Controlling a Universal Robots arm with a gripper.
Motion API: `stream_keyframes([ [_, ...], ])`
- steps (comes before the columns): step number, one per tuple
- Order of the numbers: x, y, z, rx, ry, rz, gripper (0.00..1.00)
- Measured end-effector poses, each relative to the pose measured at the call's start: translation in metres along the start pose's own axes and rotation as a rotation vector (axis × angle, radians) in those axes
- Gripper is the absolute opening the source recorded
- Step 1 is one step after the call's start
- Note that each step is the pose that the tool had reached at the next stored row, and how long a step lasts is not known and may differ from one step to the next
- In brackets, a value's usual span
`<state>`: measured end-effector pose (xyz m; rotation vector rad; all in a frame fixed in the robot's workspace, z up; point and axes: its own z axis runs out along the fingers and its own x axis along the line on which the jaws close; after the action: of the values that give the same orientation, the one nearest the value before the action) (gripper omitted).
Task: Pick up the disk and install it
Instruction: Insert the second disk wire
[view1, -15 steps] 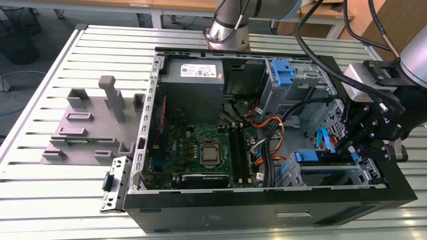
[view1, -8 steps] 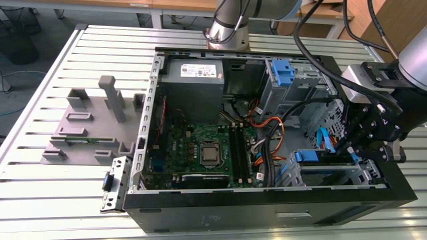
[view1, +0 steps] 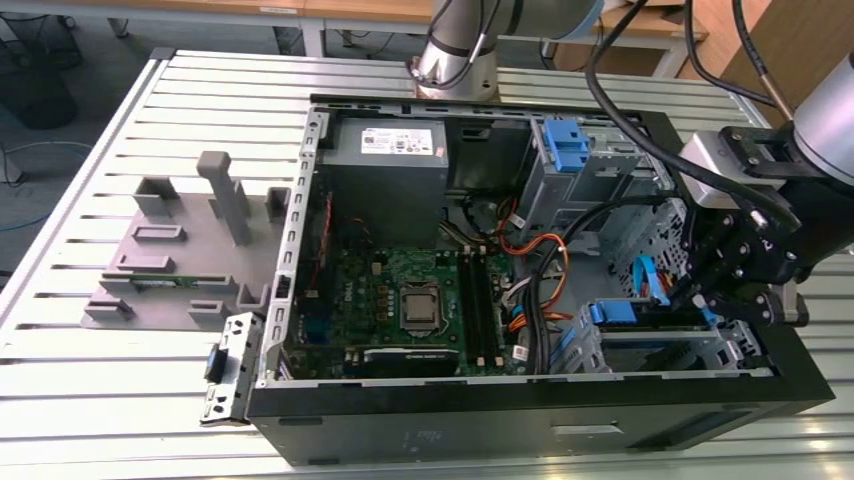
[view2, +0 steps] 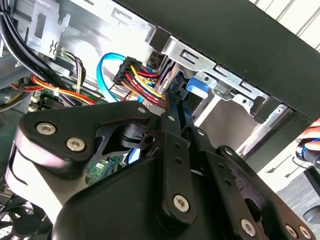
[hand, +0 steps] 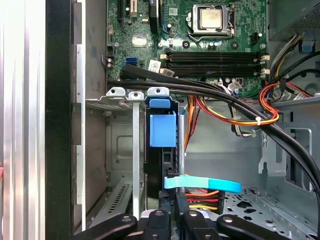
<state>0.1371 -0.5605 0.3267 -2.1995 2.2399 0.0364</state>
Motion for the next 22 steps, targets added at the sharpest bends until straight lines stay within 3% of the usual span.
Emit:
stream_keyframes([
  [5, -0.0001, 0.0, 0.0011, -0.0001, -0.0024, 0.0, 0.18],
  [6, -0.0001, 0.0, 0.0011, -0.0001, -0.002, 0.0, 0.18],
  [7, -0.0001, 0.0, 0.001, 0.0, -0.0017, 0.0, 0.24],
  [11, 0.0, 0.0, -0.0007, 0.0, -0.0001, 0.0, 0.24],
  [14, -0.0002, 0.0001, -0.0061, 0.0, 0.0002, 0.0, 0.24],
  [22, -0.0008, 0.0004, -0.029, 0.0, 0.0025, 0.0, 0.24],
])
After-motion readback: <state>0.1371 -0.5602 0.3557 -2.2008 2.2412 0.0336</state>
